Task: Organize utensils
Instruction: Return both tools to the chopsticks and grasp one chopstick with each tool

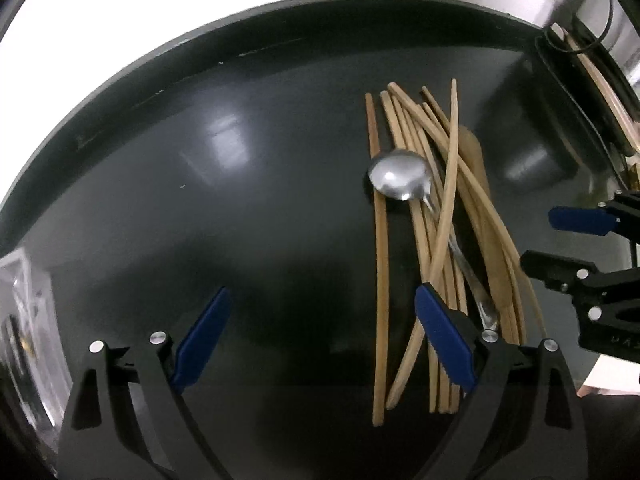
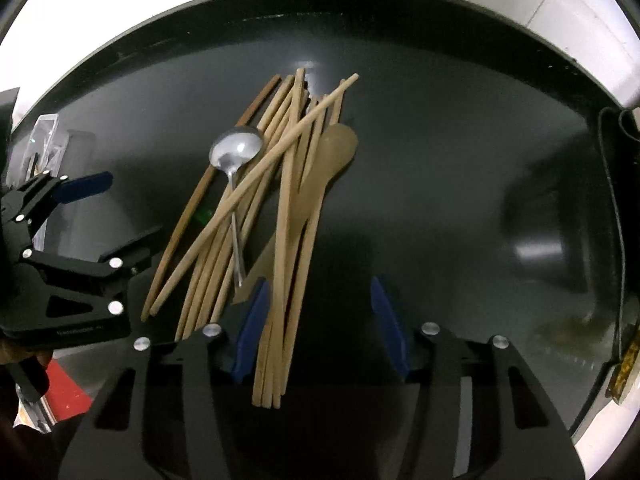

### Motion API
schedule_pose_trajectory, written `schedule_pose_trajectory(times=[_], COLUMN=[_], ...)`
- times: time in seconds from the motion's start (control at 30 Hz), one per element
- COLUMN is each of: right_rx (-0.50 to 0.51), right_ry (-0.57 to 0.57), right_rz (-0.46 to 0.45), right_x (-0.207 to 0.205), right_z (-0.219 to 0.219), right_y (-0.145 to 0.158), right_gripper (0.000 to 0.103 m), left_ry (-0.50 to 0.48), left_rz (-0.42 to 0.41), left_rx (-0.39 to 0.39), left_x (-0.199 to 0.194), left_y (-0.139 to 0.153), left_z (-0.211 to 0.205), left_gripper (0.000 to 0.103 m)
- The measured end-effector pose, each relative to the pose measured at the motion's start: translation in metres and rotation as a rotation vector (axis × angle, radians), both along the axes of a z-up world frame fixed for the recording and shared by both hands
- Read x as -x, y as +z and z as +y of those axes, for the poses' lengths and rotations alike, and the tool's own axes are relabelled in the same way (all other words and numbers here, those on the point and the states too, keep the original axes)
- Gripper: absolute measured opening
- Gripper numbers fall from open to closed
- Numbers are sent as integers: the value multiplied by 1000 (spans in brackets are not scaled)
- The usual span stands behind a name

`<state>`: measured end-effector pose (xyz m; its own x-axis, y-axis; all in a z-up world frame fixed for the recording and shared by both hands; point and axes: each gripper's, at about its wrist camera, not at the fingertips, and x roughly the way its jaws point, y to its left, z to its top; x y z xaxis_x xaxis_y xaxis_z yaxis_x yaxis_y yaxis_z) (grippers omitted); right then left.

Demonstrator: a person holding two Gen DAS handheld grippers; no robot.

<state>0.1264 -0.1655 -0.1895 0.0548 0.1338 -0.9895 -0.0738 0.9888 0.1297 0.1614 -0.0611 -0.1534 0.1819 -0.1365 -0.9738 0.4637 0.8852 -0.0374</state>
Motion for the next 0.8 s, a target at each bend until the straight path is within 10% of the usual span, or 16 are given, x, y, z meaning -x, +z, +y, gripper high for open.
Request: schedule_pose_trajectory(times=[0.53,0.8], right_rx=[-67,-211], right_ry=[31,-29], right_rz=[52,116], right_x=[-23,-28], right_z=[6,-10], right_y=[-16,-24], right_gripper=[38,8], left_ry=[-73,-99], left_rz=[-31,-19], left_rx=[-30,17], left_x=[-22,-23], left_y=[-12,-1], left_z=[-22,-26], left_gripper=[68,5])
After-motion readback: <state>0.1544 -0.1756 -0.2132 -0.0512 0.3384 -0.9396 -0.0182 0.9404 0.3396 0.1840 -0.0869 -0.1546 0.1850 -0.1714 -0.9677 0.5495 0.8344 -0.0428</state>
